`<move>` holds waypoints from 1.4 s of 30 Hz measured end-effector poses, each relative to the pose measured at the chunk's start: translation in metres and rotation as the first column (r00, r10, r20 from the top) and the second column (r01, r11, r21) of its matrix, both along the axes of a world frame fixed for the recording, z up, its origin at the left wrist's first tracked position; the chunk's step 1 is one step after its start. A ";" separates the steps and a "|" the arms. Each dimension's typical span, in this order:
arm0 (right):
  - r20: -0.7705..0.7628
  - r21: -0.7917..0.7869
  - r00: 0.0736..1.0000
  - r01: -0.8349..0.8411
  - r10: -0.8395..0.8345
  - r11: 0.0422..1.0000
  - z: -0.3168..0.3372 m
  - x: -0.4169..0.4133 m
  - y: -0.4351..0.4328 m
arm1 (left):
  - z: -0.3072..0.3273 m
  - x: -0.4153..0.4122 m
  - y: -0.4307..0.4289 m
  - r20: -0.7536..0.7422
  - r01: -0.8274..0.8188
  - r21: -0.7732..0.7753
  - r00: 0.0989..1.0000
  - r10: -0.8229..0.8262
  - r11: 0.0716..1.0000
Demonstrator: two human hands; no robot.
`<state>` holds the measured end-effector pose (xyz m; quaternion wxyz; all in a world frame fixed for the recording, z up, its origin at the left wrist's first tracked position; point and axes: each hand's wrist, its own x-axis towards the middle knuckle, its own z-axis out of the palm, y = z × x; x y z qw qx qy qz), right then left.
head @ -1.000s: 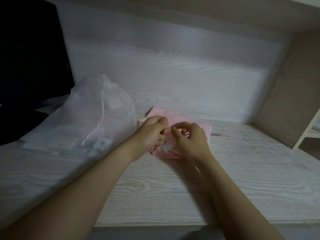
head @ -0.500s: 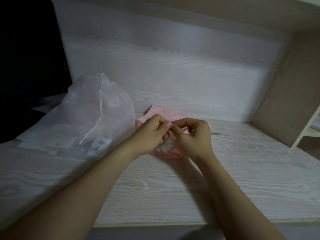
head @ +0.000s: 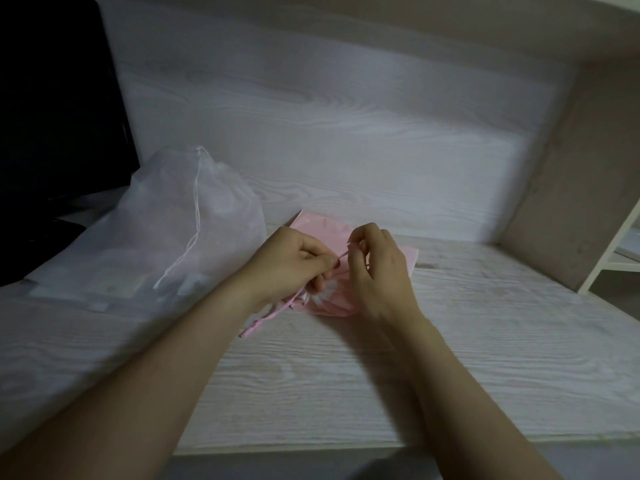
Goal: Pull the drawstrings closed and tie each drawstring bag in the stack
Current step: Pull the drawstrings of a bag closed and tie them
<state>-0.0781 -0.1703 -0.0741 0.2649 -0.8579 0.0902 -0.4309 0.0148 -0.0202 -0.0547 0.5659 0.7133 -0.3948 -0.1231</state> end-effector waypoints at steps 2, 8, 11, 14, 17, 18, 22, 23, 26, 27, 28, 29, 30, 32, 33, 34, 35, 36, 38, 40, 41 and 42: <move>-0.053 -0.079 0.998 0.023 -0.028 0.997 0.001 -0.003 -0.002 | 0.000 -0.001 0.000 0.032 -0.072 0.000 0.997 0.072 0.997; 0.068 0.282 0.996 -0.077 0.061 0.956 0.012 -0.012 0.005 | -0.007 -0.003 -0.003 0.363 -0.150 0.038 0.923 0.127 0.988; 0.155 0.524 0.973 -0.229 0.172 0.820 0.022 -0.010 0.007 | -0.006 -0.003 -0.003 0.468 -0.143 0.075 0.879 0.092 0.987; 0.217 0.659 0.948 -0.318 0.232 0.682 0.028 -0.011 0.005 | -0.005 -0.007 -0.002 0.499 -0.098 0.118 0.866 0.026 0.988; 0.274 0.697 0.921 -0.388 0.276 0.603 0.027 -0.010 -0.001 | -0.005 -0.011 -0.002 0.506 -0.064 0.115 0.863 -0.003 0.991; 0.322 0.704 0.905 -0.425 0.278 0.569 0.027 -0.009 -0.003 | -0.005 -0.011 -0.002 0.494 -0.054 0.107 0.869 -0.006 0.993; 0.382 0.653 0.910 -0.387 0.158 0.651 0.026 -0.009 -0.015 | -0.007 -0.002 -0.001 0.302 0.011 0.082 0.953 -0.036 0.997; 0.334 0.587 0.935 -0.302 0.115 0.751 0.024 -0.009 -0.017 | -0.007 -0.001 -0.001 0.236 0.032 0.070 0.971 -0.048 0.997; -0.043 0.136 0.991 0.130 -0.125 0.982 0.007 0.001 -0.018 | -0.005 0.001 -0.002 0.140 0.053 0.049 0.988 -0.059 0.997; -0.174 -0.002 0.952 0.254 -0.250 0.967 0.002 0.004 -0.016 | -0.004 0.001 -0.002 0.121 0.055 0.047 0.991 -0.060 0.997; -0.240 -0.081 0.909 0.331 -0.340 0.940 -0.001 0.006 -0.015 | -0.003 0.001 -0.001 0.101 0.051 0.043 0.993 -0.055 0.998; -0.245 -0.115 0.889 0.368 -0.386 0.922 -0.002 0.007 -0.014 | -0.003 0.002 -0.001 0.079 0.044 0.040 0.996 -0.047 0.998; -0.218 -0.122 0.888 0.387 -0.405 0.914 -0.003 0.005 -0.014 | -0.003 0.003 0.000 0.057 0.037 0.034 0.998 -0.039 0.999; -0.198 -0.098 0.881 0.418 -0.430 0.903 0.000 0.002 -0.015 | -0.003 0.004 0.001 0.020 0.036 0.013 0.999 -0.037 0.999; -0.217 -0.079 0.869 0.438 -0.444 0.896 0.002 0.000 -0.015 | -0.003 0.005 0.001 0.005 0.037 0.004 0.999 -0.037 0.999; -0.220 -0.066 0.865 0.447 -0.450 0.892 0.003 0.000 -0.015 | -0.003 0.005 0.001 -0.009 0.033 -0.002 0.999 -0.033 0.999; -0.188 -0.061 0.881 0.431 -0.434 0.900 0.005 -0.002 -0.014 | -0.003 0.006 0.000 -0.023 0.026 -0.006 0.999 -0.026 1.000; -0.117 -0.056 0.920 0.370 -0.374 0.927 0.007 -0.004 -0.012 | -0.003 0.006 0.000 -0.035 0.017 -0.011 0.999 -0.017 1.000; 0.048 -0.040 0.991 0.125 -0.123 0.991 0.012 -0.010 -0.005 | -0.003 0.006 -0.002 -0.052 -0.005 -0.022 0.999 0.004 1.000; 0.110 -0.093 0.990 -0.083 0.093 0.992 0.016 -0.015 0.003 | -0.003 0.006 -0.002 -0.050 -0.024 -0.043 0.999 0.022 0.999; 0.106 -0.140 0.985 -0.123 0.138 0.983 0.017 -0.015 0.007 | -0.002 0.005 -0.002 -0.041 -0.030 -0.056 0.999 0.028 0.998; 0.099 -0.186 0.983 -0.137 0.157 0.973 0.018 -0.014 0.009 | -0.001 0.003 -0.001 -0.029 -0.034 -0.066 0.999 0.032 0.997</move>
